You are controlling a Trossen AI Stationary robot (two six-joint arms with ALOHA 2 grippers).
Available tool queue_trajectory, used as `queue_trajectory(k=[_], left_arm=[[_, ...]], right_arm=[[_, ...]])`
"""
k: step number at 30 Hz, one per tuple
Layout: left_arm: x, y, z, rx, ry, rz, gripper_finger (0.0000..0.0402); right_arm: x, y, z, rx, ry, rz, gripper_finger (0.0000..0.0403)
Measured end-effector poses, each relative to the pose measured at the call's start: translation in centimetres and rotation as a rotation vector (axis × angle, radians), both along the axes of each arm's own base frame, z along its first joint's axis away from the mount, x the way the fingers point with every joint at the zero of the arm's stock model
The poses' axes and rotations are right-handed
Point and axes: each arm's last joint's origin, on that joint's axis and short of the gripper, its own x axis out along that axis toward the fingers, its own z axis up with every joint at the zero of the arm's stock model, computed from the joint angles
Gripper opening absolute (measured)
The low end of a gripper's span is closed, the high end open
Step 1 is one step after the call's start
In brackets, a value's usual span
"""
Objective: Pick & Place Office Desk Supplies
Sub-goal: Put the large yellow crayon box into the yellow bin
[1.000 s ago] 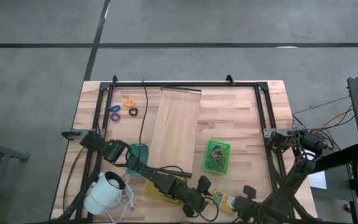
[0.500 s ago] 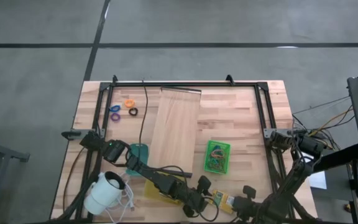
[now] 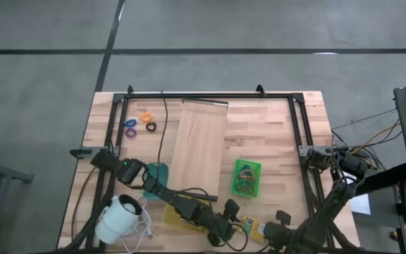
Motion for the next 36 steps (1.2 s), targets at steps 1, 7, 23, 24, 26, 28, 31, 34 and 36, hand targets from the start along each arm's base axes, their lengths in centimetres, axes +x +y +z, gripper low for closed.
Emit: queue_trajectory(k=[1,7,23,24,26,28,31,34,36], left_arm=[[0.0,0.0,0.0,0.000,-0.001,0.000,0.0200],[0.0,0.0,0.0,-0.001,-0.003,0.000,0.0200],[0.0,0.0,0.0,-0.002,-0.005,-0.001,0.0200],[0.0,0.0,0.0,-0.002,-0.005,-0.001,0.0200],[0.0,0.0,0.0,-0.002,-0.005,-0.001,0.0200],[0.0,0.0,0.0,-0.002,-0.005,-0.001,0.0200],[0.0,0.0,0.0,-0.002,-0.005,-0.001,0.0200],[0.0,0.0,0.0,-0.003,-0.005,0.000,0.0200],[0.0,0.0,0.0,-0.003,-0.005,0.000,0.0200]], right_arm=[[0.0,0.0,0.0,-0.001,0.000,0.002,0.0063],[0.3,-0.1,-0.1,-0.008,0.001,0.016,0.0063],[2.5,-1.0,-0.5,-0.001,-0.018,0.068,0.0063],[2.6,-1.1,-0.5,-0.001,-0.018,0.065,0.0063],[2.7,-1.2,-0.5,0.000,-0.018,0.059,0.0063],[2.8,-1.2,-0.5,-0.001,-0.018,0.056,0.0063],[2.9,-1.3,-0.5,-0.003,-0.020,0.054,0.0063],[2.9,-1.3,-0.5,0.000,-0.014,0.055,0.0063],[2.8,-1.3,-0.5,0.010,0.003,0.058,0.0063]])
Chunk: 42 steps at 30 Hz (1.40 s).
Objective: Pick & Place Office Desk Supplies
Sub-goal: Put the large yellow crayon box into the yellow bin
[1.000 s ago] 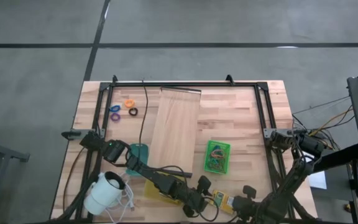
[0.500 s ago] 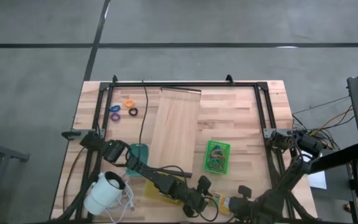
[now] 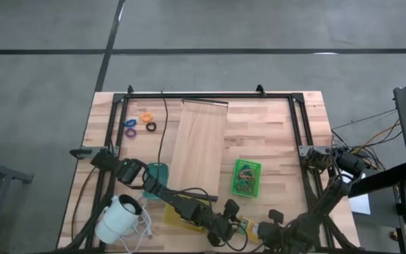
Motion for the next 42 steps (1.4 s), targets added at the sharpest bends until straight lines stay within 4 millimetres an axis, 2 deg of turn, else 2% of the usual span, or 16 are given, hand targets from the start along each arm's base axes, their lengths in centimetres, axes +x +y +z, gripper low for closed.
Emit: queue_trajectory(k=[5,14,23,32,42], left_arm=[[0.0,0.0,0.0,0.000,0.000,0.000,0.0200],[0.0,0.0,0.0,0.000,0.000,0.000,0.0200],[0.0,0.0,0.0,-0.001,0.000,0.000,0.0200],[0.0,0.0,0.0,-0.001,-0.001,0.000,0.0200],[0.0,0.0,0.1,-0.003,-0.004,-0.001,0.0198]], right_arm=[[-0.1,0.1,-0.2,-0.006,0.002,0.003,0.0063],[-0.9,0.7,-2.1,-0.047,-0.024,-0.054,0.0063],[-2.5,1.4,-1.7,-0.042,-0.078,-0.065,0.0063],[-2.5,1.4,-2.0,-0.074,-0.146,-0.074,0.0063],[-2.4,1.3,-2.0,-0.061,-0.123,-0.067,0.0063]])
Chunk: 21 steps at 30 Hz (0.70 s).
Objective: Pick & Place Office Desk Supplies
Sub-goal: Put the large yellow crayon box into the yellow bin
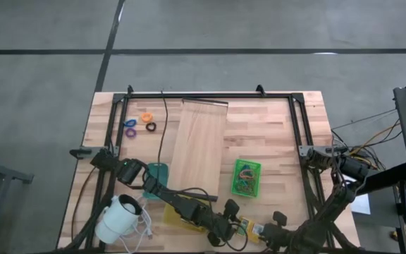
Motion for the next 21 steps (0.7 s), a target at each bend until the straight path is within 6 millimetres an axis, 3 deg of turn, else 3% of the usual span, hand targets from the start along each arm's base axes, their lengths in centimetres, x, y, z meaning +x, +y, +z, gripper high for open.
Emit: queue_trajectory(k=[21], left_arm=[[0.0,0.0,0.0,-0.001,-0.002,0.000,0.0195]], right_arm=[[-0.7,-0.1,2.1,-0.033,-0.138,0.019,0.0063]])
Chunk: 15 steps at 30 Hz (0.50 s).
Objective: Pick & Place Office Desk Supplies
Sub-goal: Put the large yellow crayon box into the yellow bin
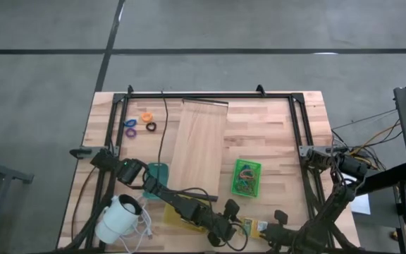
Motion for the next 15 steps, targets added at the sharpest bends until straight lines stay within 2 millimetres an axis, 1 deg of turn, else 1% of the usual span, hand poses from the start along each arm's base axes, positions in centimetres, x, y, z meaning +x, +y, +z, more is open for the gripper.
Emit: queue_trajectory(k=[6,10,15], left_arm=[[0.0,0.0,0.0,0.000,0.000,0.001,0.0195],[0.0,0.0,0.0,0.000,0.000,0.001,0.0194],[0.0,0.0,0.0,0.000,0.000,0.001,0.0194]], right_arm=[[-0.1,0.0,0.4,0.023,-0.003,-0.019,0.0063],[-0.7,-0.1,1.0,0.076,0.051,-0.048,0.0063],[-1.3,0.2,1.3,0.103,0.055,-0.045,0.0063]])
